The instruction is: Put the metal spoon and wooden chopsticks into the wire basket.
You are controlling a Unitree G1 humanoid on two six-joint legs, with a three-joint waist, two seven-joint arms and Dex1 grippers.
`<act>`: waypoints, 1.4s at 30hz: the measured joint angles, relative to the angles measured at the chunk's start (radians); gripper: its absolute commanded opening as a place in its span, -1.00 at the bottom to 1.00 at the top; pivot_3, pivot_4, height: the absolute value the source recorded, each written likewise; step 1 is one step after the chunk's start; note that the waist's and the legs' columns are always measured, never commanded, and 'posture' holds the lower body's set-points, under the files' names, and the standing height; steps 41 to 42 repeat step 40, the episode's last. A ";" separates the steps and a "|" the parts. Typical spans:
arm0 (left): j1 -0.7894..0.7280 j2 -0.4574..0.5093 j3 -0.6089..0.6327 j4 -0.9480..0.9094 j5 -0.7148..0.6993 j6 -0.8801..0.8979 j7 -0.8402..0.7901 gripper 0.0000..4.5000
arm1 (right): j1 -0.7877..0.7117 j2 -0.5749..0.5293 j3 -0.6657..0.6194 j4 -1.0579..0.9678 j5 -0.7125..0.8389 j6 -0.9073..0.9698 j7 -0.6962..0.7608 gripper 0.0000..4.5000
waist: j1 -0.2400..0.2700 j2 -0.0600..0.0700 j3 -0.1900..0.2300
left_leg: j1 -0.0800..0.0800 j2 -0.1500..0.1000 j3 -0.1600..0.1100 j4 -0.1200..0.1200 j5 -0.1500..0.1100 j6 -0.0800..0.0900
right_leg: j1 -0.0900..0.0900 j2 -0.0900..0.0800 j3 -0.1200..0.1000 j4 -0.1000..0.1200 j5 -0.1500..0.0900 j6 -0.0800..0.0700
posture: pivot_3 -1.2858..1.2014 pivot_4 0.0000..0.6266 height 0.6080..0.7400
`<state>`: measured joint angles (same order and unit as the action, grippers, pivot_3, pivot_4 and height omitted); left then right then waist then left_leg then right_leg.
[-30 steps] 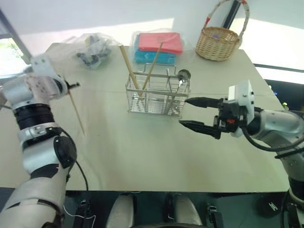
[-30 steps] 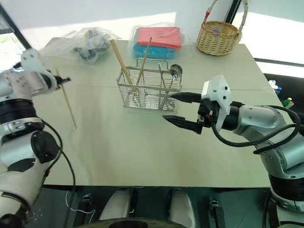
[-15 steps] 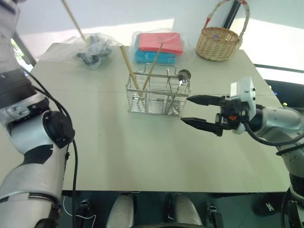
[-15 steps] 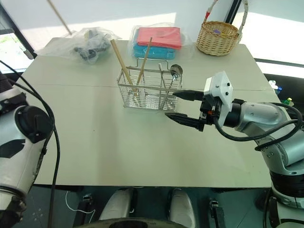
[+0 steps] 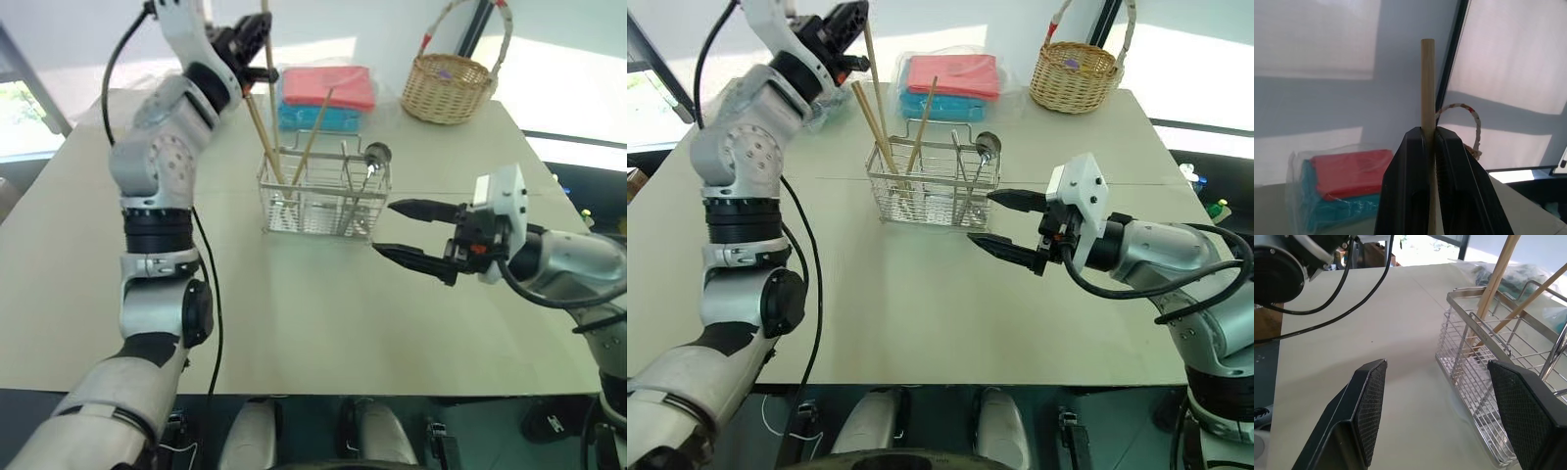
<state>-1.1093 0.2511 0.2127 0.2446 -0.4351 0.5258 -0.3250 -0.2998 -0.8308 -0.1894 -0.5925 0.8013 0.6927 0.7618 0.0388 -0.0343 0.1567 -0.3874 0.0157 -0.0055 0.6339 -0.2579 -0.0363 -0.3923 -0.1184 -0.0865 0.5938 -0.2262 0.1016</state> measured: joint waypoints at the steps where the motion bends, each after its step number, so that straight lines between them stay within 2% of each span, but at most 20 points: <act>1: 0.005 -0.001 -0.008 0.000 0.010 -0.012 -0.001 -0.98 | 0.003 0.000 -0.002 -0.001 0.001 0.000 -0.003 0.51 | 0.000 0.000 0.000 | 0.000 0.000 0.000 0.000 0.000 0.000 | 0.000 0.000 0.000 0.000 0.000 0.000 | 0.03 -0.52 0.49; 5: 0.064 -0.013 -0.051 -0.012 0.040 -0.050 -0.015 -0.98 | 0.005 0.000 -0.004 -0.001 0.001 0.000 -0.016 0.51 | 0.000 0.000 0.000 | 0.000 0.000 0.000 0.000 0.000 0.000 | 0.000 0.000 0.000 0.000 0.000 0.000 | 0.03 -0.52 0.49; 8: 0.130 -0.068 -0.062 -0.017 0.041 -0.055 -0.004 -0.47 | 0.003 0.001 -0.004 0.000 0.001 -0.001 -0.023 0.51 | 0.001 0.000 0.000 | 0.000 0.000 0.000 0.000 0.000 0.000 | 0.000 0.000 0.000 0.000 0.000 0.000 | 0.03 -0.52 0.49; 14: 0.162 -0.097 -0.057 -0.049 0.027 -0.027 0.038 0.92 | -0.010 0.003 -0.004 0.010 -0.001 -0.001 -0.024 0.51 | -0.001 0.000 0.000 | -0.001 0.000 -0.001 0.001 0.000 0.001 | -0.001 0.000 0.000 0.000 0.000 0.000 | 0.03 -0.52 0.49; 15: 0.162 -0.095 -0.051 -0.065 0.021 -0.024 0.044 0.96 | -0.011 0.003 -0.003 0.011 -0.001 -0.001 -0.022 0.51 | -0.001 0.000 0.000 | -0.001 0.000 -0.001 0.001 0.000 0.001 | -0.001 0.000 0.000 0.000 0.000 0.000 | 0.03 -0.52 0.49; 19: 0.132 -0.003 -0.027 -0.092 0.008 0.055 0.052 0.96 | -0.022 0.003 -0.002 0.034 -0.009 -0.004 -0.010 0.51 | -0.002 0.000 0.000 | 0.000 0.000 -0.001 0.001 0.000 0.001 | -0.001 0.000 0.000 0.001 0.000 0.000 | 0.03 -0.52 0.49; 23: 0.103 0.195 -0.026 -0.116 0.008 0.127 -0.049 0.96 | -0.028 -0.005 -0.001 0.066 -0.033 -0.019 0.015 0.51 | -0.004 0.001 0.000 | -0.001 0.000 -0.001 0.000 0.000 0.001 | -0.001 0.000 0.000 0.001 0.000 0.000 | 0.03 -0.52 0.49; 27: 0.141 0.470 -0.055 -0.187 -0.012 0.145 -0.333 0.96 | -0.032 -0.043 -0.006 0.133 -0.074 -0.048 0.061 0.51 | -0.005 0.003 0.000 | -0.001 0.000 0.000 -0.001 0.000 0.001 | -0.002 0.000 0.000 0.001 0.000 0.000 | 0.03 -0.52 0.49; 29: 0.237 0.614 -0.064 -0.245 -0.014 0.115 -0.494 0.96 | -0.026 -0.072 -0.020 0.178 -0.102 -0.072 0.092 0.51 | -0.005 0.005 0.000 | -0.001 0.000 0.001 -0.002 0.000 0.001 | -0.002 0.000 0.000 0.000 0.000 -0.001 | 0.03 -0.52 0.49; 31: 0.353 0.713 -0.061 -0.283 -0.028 0.100 -0.624 0.96 | -0.014 -0.097 -0.035 0.218 -0.127 -0.094 0.121 0.51 | -0.003 0.006 0.000 | -0.001 0.000 0.001 -0.001 -0.001 0.001 | -0.003 0.000 0.000 0.000 -0.002 -0.004 | 0.03 -0.52 0.49; 33: 0.460 0.774 -0.045 -0.322 -0.052 0.097 -0.726 0.96 | 0.003 -0.115 -0.054 0.245 -0.140 -0.109 0.149 0.51 | 0.002 0.006 0.001 | -0.001 0.001 0.000 -0.001 -0.001 0.001 | -0.003 0.000 0.000 0.000 -0.003 -0.005 | 0.03 -0.52 0.49; 36: 0.575 0.815 0.018 -0.406 -0.109 0.102 -0.807 0.96 | 0.027 -0.137 -0.076 0.259 -0.155 -0.122 0.182 0.51 | 0.001 0.006 0.001 | -0.002 0.001 0.000 -0.001 -0.001 0.001 | -0.003 0.000 0.000 -0.001 -0.003 -0.005 | 0.03 -0.52 0.49; 42: 0.609 0.818 0.083 -0.450 -0.138 0.122 -0.784 0.96 | 0.043 -0.138 -0.093 0.261 -0.164 -0.130 0.191 0.51 | -0.001 0.007 0.001 | -0.002 0.001 0.000 -0.001 -0.001 0.001 | -0.003 0.000 0.000 -0.001 -0.003 -0.005 | 0.03 -0.52 0.49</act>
